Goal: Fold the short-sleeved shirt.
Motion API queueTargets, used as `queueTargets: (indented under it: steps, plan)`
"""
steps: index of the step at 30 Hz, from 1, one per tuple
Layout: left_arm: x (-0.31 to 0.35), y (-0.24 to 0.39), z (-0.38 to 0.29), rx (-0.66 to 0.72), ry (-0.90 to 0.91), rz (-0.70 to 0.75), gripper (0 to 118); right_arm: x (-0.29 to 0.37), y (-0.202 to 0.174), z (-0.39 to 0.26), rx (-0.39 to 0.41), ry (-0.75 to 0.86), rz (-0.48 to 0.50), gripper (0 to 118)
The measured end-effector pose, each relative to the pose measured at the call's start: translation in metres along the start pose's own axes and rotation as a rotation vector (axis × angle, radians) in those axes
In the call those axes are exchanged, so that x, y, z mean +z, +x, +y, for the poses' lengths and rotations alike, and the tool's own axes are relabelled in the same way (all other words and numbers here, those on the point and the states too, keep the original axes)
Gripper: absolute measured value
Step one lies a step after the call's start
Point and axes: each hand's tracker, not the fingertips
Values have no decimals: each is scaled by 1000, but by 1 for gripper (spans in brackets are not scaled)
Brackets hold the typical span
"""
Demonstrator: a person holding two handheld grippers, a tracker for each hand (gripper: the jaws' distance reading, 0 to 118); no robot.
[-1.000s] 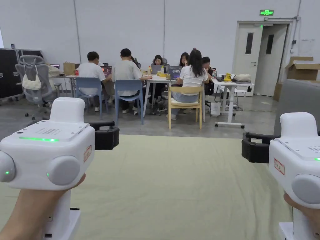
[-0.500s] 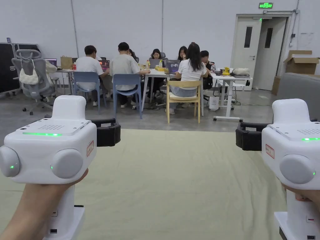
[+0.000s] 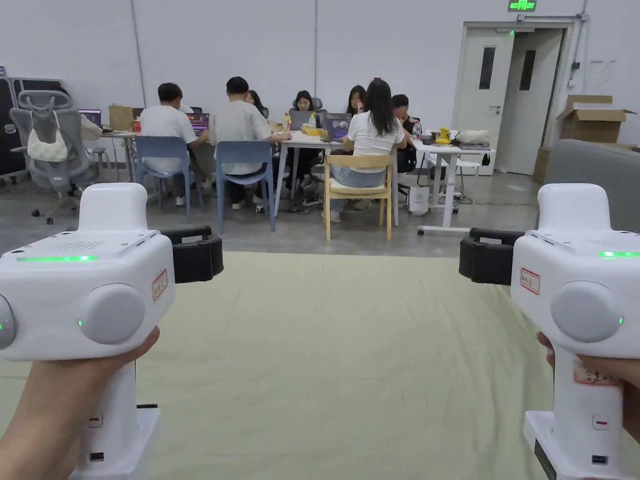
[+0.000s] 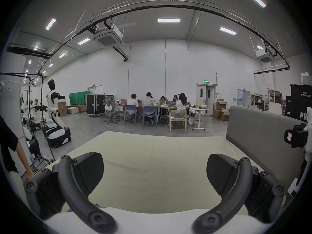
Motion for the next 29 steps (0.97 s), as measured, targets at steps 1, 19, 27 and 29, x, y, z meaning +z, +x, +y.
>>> queueTargets:
  steps: [1, 19, 27, 29]
  plan:
    - [0, 0, 0, -1, -2, 2, 118, 0, 0, 0, 3, -4, 12, 118]
    - [-3, -3, -1, 5, -26, -14, 118, 2, -7, -5, -31, -10, 82, 118]
    - [-4, 3, 0, 9, -23, -24, 118, -2, -10, -3, 4, 30, 32, 118]
    - [-4, 6, 0, -1, -20, -19, 118, -5, -4, 1, -48, -20, 70, 118]
